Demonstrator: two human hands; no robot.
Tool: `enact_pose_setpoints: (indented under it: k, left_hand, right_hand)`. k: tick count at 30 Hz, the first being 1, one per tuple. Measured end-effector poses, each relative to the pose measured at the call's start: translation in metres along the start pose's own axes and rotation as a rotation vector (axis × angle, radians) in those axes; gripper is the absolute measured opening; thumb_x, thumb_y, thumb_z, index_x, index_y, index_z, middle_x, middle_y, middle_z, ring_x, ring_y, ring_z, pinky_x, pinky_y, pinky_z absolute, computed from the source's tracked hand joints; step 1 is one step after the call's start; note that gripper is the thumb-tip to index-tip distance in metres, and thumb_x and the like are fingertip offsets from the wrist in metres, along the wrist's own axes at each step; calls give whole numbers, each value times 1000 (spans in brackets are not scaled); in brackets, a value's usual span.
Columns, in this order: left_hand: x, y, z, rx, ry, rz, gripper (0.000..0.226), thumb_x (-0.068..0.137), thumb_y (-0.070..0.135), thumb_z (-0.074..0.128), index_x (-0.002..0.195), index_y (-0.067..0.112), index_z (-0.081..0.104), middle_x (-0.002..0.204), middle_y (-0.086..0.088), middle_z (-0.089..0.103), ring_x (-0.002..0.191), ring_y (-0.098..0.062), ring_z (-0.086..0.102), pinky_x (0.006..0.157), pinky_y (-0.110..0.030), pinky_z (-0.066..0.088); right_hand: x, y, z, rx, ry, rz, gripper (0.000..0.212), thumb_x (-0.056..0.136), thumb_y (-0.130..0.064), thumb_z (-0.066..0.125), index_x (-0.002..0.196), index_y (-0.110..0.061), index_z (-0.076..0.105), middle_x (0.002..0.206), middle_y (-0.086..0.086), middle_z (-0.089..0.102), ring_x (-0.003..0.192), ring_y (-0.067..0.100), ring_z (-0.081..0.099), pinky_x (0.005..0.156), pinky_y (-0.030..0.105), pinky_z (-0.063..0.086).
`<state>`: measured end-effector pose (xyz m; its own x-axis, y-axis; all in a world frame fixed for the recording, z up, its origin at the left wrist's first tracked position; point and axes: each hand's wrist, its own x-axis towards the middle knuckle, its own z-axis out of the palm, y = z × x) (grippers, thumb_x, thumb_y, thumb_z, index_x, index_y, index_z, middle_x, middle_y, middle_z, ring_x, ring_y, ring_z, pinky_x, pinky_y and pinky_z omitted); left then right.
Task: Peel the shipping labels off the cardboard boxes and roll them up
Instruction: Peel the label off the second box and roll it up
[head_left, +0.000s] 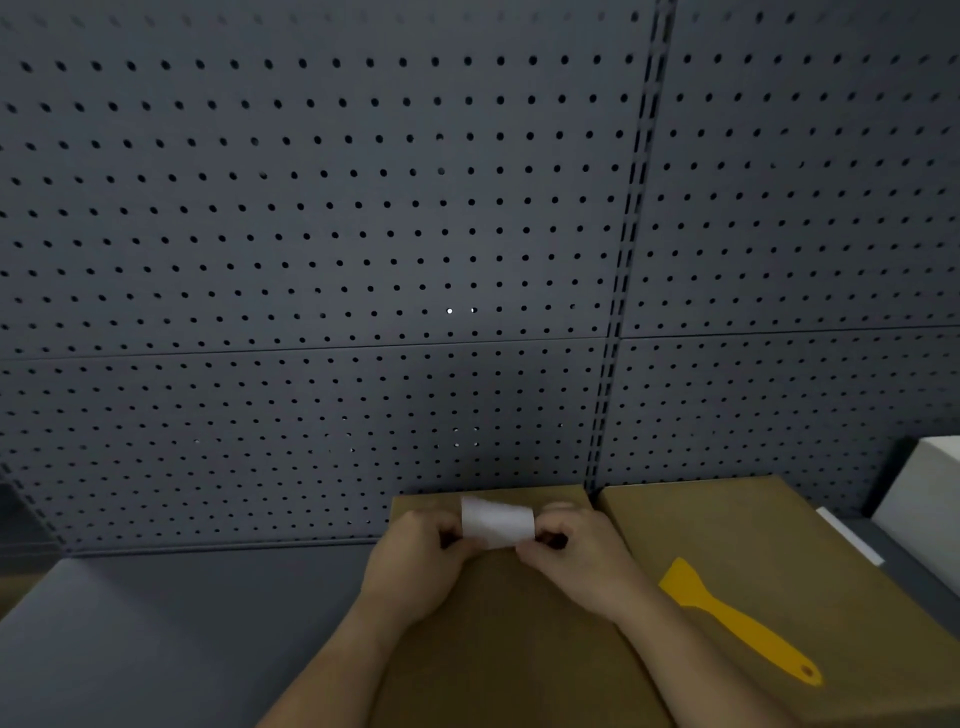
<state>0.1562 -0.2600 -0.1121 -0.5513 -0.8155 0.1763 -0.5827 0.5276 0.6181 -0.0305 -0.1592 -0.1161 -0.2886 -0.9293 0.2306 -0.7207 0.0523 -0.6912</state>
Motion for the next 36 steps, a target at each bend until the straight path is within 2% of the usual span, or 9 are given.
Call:
enact_pose_setpoints:
  k: [6, 12, 17, 20, 21, 25, 30, 32, 36]
  left_hand:
    - [-4, 0, -2, -23, -27, -1, 17, 89, 43, 69, 102, 34, 75, 102, 18, 73, 89, 0, 67, 81, -29, 60]
    - [-5, 0, -6, -48, -58, 6, 44, 78, 37, 80, 121, 32, 70, 122, 15, 69, 108, -5, 65, 94, -29, 56]
    - [-6, 3, -5, 20, -50, 4, 34, 80, 39, 78, 113, 31, 71, 112, 17, 68, 101, -5, 64, 90, -25, 55]
    - [-5, 6, -3, 49, 20, -12, 3, 90, 36, 69, 87, 36, 70, 90, 15, 71, 79, -5, 65, 77, -32, 60]
    - [-5, 6, -2, 53, 34, -17, 10, 92, 35, 67, 82, 36, 68, 83, 14, 69, 73, -4, 63, 73, -33, 60]
    - [-3, 4, 0, 48, 27, -30, 14, 95, 37, 62, 84, 30, 68, 80, 11, 67, 70, -6, 62, 67, -31, 57]
    - [-4, 4, 1, 50, 14, -21, 20, 98, 37, 57, 78, 34, 60, 72, 14, 57, 63, -3, 54, 56, -23, 41]
    - [-4, 6, 1, 42, 16, -29, 28, 100, 37, 52, 72, 34, 54, 69, 11, 54, 59, -3, 50, 54, -23, 36]
    - [-6, 6, 0, 64, 25, -25, 12, 89, 40, 66, 97, 32, 67, 91, 14, 67, 78, -5, 63, 66, -22, 51]
  right_hand:
    - [2, 2, 5, -62, 35, -37, 21, 89, -31, 70, 78, -13, 71, 82, -3, 62, 82, 9, 56, 65, 16, 43]
    - [1, 1, 3, -58, 28, -25, 26, 94, -36, 66, 78, -16, 69, 84, -5, 61, 81, 9, 56, 68, 21, 46]
    - [2, 1, 3, -82, 24, -27, 26, 95, -33, 66, 79, -13, 68, 85, -3, 61, 82, 12, 56, 72, 30, 51]
    - [2, -1, 2, -61, 8, -3, 23, 94, -32, 66, 81, -13, 69, 87, -2, 62, 83, 11, 57, 72, 27, 48]
    - [2, -2, 1, -43, -7, 11, 23, 94, -32, 67, 82, -11, 70, 87, 0, 61, 82, 11, 57, 72, 27, 47]
    - [8, -9, -7, 1, -65, 33, 15, 88, -29, 72, 92, -15, 75, 95, -1, 64, 88, 8, 58, 70, 18, 45]
    - [12, -4, -1, -96, 2, -13, 21, 88, -25, 71, 79, -6, 71, 82, 6, 64, 79, 15, 56, 72, 34, 50]
    - [9, -1, 0, -89, 30, -15, 20, 90, -25, 70, 79, -9, 71, 82, 4, 64, 78, 14, 56, 72, 32, 49]
    - [8, 1, 4, -107, 36, -28, 25, 93, -31, 66, 78, -11, 67, 83, 1, 61, 79, 13, 55, 70, 28, 48]
